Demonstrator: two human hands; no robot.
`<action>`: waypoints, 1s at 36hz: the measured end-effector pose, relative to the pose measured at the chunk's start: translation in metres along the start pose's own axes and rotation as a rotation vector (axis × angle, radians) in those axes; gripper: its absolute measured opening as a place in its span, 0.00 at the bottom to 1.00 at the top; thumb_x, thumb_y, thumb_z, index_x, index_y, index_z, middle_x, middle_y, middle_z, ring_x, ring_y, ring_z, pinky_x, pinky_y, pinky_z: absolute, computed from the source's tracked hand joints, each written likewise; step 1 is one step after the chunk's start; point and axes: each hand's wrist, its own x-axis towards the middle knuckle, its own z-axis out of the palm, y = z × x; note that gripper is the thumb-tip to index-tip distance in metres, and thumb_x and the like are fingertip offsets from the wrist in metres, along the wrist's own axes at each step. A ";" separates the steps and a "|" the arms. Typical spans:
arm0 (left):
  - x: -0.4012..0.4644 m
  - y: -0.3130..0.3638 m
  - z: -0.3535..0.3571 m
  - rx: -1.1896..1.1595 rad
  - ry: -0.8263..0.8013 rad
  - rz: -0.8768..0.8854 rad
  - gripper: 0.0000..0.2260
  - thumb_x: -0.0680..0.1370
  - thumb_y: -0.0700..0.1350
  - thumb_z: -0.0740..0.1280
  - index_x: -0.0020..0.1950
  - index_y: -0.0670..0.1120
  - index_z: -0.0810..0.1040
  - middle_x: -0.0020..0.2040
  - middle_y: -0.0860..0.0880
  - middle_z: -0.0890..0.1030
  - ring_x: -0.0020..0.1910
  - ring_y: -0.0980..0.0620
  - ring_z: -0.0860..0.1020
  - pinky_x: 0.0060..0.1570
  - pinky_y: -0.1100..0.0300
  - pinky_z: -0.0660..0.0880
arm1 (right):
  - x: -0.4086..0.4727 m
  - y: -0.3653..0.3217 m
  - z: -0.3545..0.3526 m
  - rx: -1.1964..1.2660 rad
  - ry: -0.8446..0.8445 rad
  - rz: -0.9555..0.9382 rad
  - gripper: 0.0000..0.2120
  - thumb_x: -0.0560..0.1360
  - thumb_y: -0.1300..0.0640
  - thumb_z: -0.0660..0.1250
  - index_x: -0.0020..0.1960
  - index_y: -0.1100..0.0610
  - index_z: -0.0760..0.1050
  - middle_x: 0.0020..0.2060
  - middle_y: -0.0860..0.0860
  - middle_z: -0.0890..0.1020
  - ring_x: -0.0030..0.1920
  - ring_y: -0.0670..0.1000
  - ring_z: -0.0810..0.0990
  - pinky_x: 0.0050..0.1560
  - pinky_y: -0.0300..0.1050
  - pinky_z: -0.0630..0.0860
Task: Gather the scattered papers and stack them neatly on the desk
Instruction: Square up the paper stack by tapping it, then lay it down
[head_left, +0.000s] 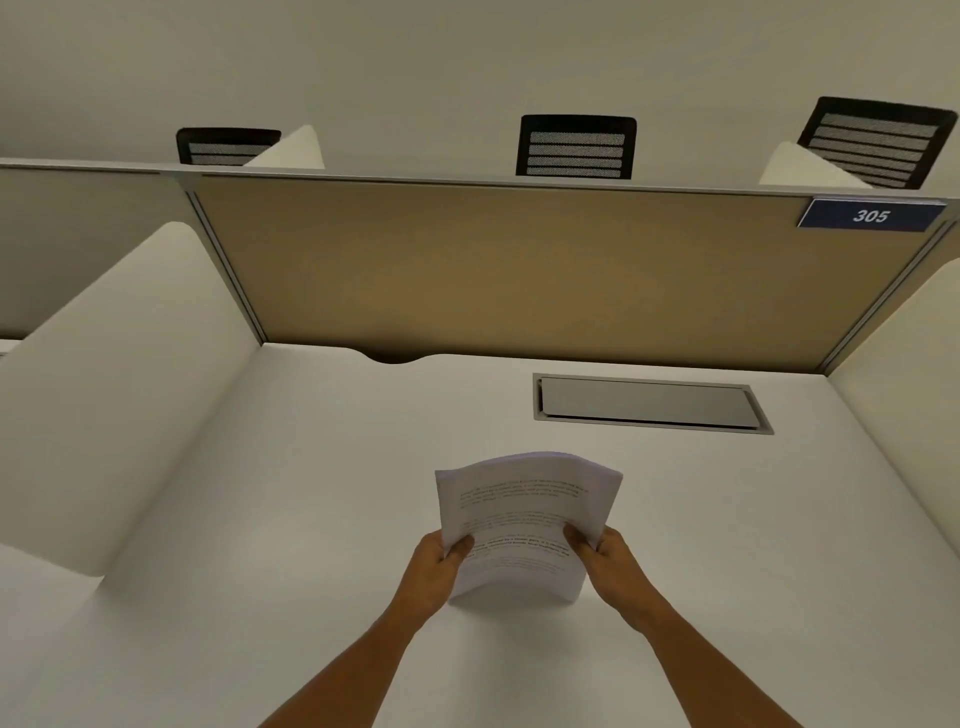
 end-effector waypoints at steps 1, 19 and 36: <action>0.001 0.000 -0.001 0.003 0.005 -0.002 0.10 0.82 0.44 0.61 0.62 0.52 0.77 0.56 0.53 0.82 0.54 0.57 0.79 0.46 0.69 0.77 | 0.001 0.001 0.000 -0.012 0.002 0.004 0.11 0.83 0.50 0.60 0.60 0.41 0.78 0.53 0.41 0.85 0.54 0.41 0.83 0.48 0.36 0.81; 0.000 0.007 -0.025 -0.022 0.103 -0.111 0.08 0.77 0.39 0.69 0.56 0.44 0.80 0.53 0.48 0.85 0.49 0.50 0.85 0.50 0.53 0.82 | 0.014 -0.002 -0.009 -0.174 0.054 0.047 0.10 0.80 0.54 0.68 0.58 0.57 0.81 0.48 0.50 0.88 0.45 0.50 0.88 0.51 0.53 0.84; -0.016 0.030 -0.056 -0.042 0.528 -0.129 0.07 0.79 0.41 0.66 0.50 0.47 0.84 0.43 0.49 0.87 0.41 0.47 0.85 0.40 0.54 0.82 | 0.031 -0.045 0.031 0.008 -0.067 0.025 0.12 0.83 0.58 0.62 0.63 0.55 0.78 0.53 0.52 0.85 0.51 0.53 0.86 0.45 0.50 0.84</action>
